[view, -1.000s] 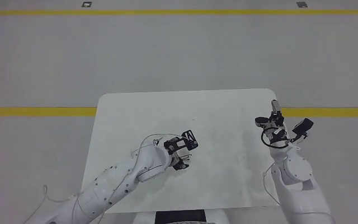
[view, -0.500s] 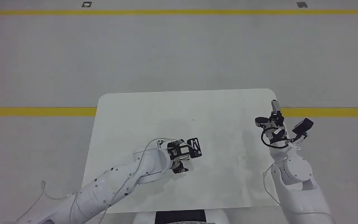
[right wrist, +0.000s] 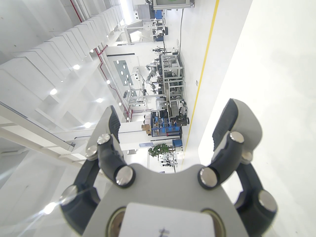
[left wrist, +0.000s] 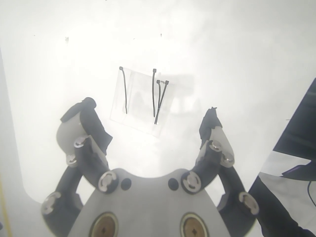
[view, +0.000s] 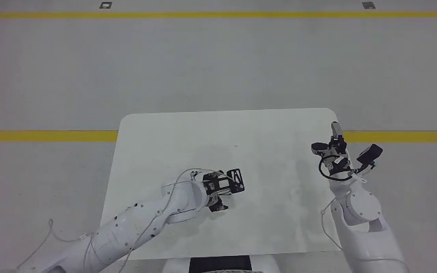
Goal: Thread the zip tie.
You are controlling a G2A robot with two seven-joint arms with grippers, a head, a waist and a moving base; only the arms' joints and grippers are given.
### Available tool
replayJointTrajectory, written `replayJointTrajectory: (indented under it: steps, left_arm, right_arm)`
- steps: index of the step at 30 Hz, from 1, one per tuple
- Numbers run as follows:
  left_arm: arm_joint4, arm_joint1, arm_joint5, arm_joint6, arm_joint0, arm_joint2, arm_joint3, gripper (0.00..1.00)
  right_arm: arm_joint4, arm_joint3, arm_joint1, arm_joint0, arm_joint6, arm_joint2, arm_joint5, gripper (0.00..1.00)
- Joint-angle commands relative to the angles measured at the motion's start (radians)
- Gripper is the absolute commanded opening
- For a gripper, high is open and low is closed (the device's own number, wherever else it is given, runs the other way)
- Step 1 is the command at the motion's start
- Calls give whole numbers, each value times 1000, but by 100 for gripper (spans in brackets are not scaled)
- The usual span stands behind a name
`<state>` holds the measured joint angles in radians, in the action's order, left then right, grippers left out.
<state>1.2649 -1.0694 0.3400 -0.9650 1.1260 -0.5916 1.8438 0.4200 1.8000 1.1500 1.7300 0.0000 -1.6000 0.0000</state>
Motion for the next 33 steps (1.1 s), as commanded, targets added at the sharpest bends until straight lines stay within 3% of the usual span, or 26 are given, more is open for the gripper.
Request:
replayJointTrajectory:
  steps: [1, 5, 13, 15, 17, 25, 33]
  left_arm:
    - [-1, 0, 0, 1, 0, 0, 0, 100]
    - [11, 1, -11, 35, 4, -7, -9, 100]
    - [74, 14, -23, 16, 30, -27, 37, 98]
    - [81, 16, -22, 14, 34, -28, 39, 52]
    - [86, 16, -22, 15, 36, -29, 38, 42]
    - [85, 10, -20, 20, 28, -22, 17, 35]
    - [31, 3, 0, 75, 12, -26, -35, 30]
  right_arm:
    - [0, 0, 0, 0, 0, 0, 0, 100]
    - [0, 0, 0, 0, 0, 0, 0, 100]
    - [0, 0, 0, 0, 0, 0, 0, 100]
    - [0, 0, 0, 0, 0, 0, 0, 100]
    - [0, 0, 0, 0, 0, 0, 0, 100]
    - [0, 0, 0, 0, 0, 0, 0, 100]
    - [0, 0, 0, 0, 0, 0, 0, 100]
